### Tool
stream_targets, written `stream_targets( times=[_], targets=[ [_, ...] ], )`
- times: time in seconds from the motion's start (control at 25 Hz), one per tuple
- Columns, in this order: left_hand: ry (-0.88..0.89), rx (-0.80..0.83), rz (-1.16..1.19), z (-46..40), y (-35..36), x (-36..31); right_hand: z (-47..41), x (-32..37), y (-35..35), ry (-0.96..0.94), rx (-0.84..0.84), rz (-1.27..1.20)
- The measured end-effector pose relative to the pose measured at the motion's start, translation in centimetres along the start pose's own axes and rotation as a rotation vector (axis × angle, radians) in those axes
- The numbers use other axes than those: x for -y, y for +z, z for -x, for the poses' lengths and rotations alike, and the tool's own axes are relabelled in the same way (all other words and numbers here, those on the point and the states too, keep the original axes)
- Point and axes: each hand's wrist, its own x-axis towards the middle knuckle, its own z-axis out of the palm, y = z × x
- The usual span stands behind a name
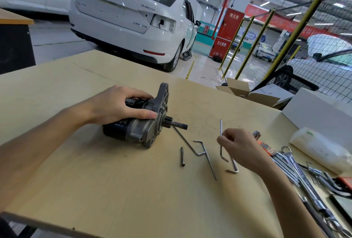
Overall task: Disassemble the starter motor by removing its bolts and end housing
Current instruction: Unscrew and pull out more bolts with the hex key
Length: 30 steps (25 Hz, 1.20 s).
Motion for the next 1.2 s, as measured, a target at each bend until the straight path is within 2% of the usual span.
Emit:
stream_targets(
  times=[0.2,0.4,0.6,0.84,1.04,1.2],
  targets=[
    [-0.002,0.001,-0.003,0.0,0.0,0.0,0.0,0.5,-0.2,0.02,0.013,-0.223],
    [0.001,0.005,-0.015,0.0,0.0,-0.1,-0.1,-0.1,0.1,0.027,-0.02,-0.034],
    [-0.003,0.016,-0.016,0.0,-0.1,-0.2,-0.3,-0.6,0.5,0.086,0.085,0.113],
    [0.001,0.004,-0.013,0.1,0.0,0.0,-0.4,-0.8,-0.6,0.115,-0.197,0.028],
    [0.002,0.002,-0.014,0.0,0.0,0.1,-0.5,-1.1,-0.4,0.158,-0.196,0.067],
    [0.008,0.005,-0.01,0.0,0.0,0.1,-0.2,-0.9,-0.4,0.109,-0.18,0.047]
  ],
)
